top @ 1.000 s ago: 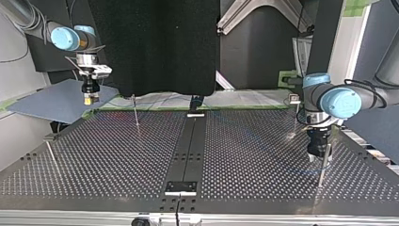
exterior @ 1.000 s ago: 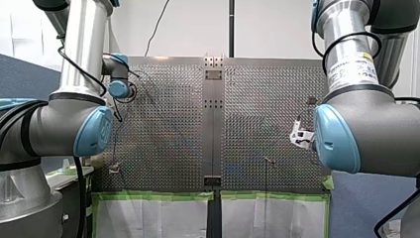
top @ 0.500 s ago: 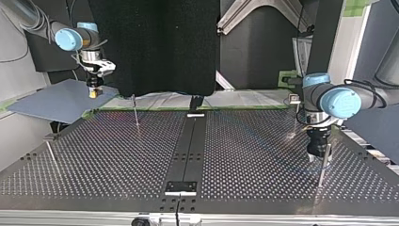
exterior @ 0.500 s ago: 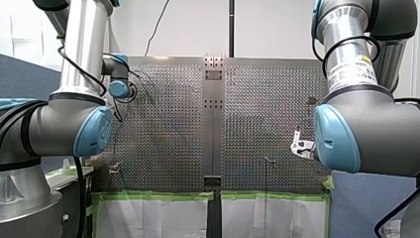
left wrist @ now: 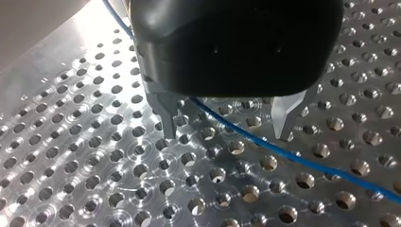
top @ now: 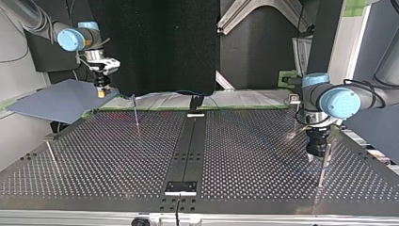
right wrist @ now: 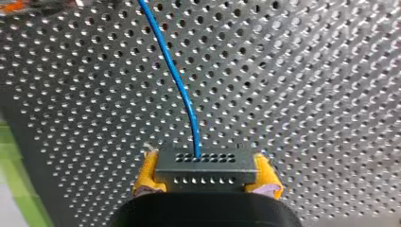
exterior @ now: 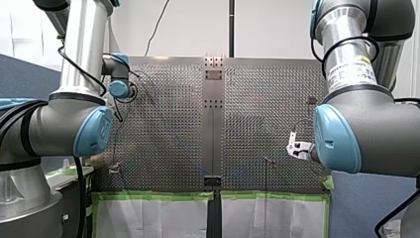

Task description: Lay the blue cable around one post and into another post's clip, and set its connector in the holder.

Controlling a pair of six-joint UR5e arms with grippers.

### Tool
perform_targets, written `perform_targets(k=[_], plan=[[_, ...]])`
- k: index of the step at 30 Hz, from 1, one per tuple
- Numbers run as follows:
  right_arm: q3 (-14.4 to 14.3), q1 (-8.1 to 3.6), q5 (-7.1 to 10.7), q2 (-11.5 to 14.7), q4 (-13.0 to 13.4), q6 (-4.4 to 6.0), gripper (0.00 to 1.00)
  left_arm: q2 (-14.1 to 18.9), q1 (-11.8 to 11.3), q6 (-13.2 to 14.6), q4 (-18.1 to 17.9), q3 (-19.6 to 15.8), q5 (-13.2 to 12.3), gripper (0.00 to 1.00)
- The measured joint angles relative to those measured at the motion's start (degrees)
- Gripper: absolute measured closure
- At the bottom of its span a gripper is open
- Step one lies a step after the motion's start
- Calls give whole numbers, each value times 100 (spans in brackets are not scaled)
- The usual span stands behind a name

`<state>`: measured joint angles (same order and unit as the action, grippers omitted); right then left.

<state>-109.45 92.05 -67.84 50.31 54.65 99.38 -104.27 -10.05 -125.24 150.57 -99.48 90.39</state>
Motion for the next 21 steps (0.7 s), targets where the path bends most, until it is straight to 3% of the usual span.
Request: perform_targets(k=[12,21], plan=[[-1,23,-121,-156,-248,-149,100,0,13,0,51,-2,2,0],[-2,158,-146,-170,-474,-407,100,0,32,0,101,-1,8,0]])
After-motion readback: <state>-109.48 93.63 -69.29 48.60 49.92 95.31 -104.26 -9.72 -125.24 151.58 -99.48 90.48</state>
